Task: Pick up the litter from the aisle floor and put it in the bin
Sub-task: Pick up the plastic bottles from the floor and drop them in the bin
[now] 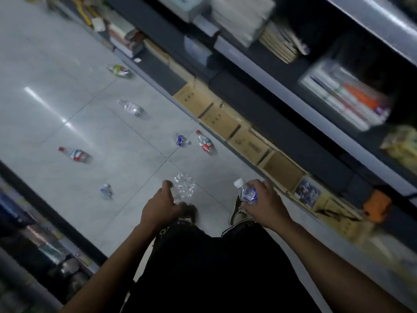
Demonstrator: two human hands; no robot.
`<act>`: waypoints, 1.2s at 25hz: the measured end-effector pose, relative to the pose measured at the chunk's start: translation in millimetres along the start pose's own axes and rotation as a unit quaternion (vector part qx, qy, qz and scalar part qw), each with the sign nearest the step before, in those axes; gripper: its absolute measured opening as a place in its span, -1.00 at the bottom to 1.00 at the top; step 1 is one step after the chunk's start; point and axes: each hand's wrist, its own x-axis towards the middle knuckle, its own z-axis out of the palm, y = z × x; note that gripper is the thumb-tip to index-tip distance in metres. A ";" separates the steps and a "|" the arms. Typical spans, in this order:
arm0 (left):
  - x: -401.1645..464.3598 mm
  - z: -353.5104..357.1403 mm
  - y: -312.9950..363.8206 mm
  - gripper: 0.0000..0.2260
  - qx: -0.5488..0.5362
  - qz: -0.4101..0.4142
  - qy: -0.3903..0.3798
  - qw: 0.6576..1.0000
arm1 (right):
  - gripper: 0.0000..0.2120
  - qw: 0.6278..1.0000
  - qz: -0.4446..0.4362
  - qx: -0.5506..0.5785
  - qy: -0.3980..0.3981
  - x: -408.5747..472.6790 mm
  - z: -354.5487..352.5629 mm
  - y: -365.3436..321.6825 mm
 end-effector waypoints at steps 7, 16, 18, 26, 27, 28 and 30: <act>-3.8 17.3 72.7 -0.45 0.159 0.165 -0.033 0.973 | -0.53 0.973 0.168 0.127 0.098 -140.7 51.7 74.4; -122.0 205.1 223.1 -0.40 0.346 0.420 -0.142 0.827 | -0.49 0.815 0.389 0.341 0.263 -366.7 154.8 198.0; -162.1 257.0 246.3 -0.39 0.382 0.462 -0.160 0.784 | -0.50 0.769 0.436 0.367 0.288 -412.2 178.9 216.2; -284.9 413.0 308.5 -0.40 0.467 0.532 -0.283 0.647 | -0.51 0.595 0.568 0.449 0.349 -517.4 242.1 245.7; -293.7 428.6 314.2 -0.40 0.475 0.542 -0.291 0.629 | -0.51 0.578 0.574 0.458 0.355 -519.2 246.5 246.5; -302.4 444.6 319.7 -0.40 0.484 0.554 -0.298 0.608 | -0.51 0.563 0.580 0.465 0.361 -520.4 249.4 248.0; -314.8 475.0 330.3 -0.40 0.495 0.581 -0.310 0.567 | -0.50 0.535 0.596 0.474 0.365 -521.5 252.1 253.8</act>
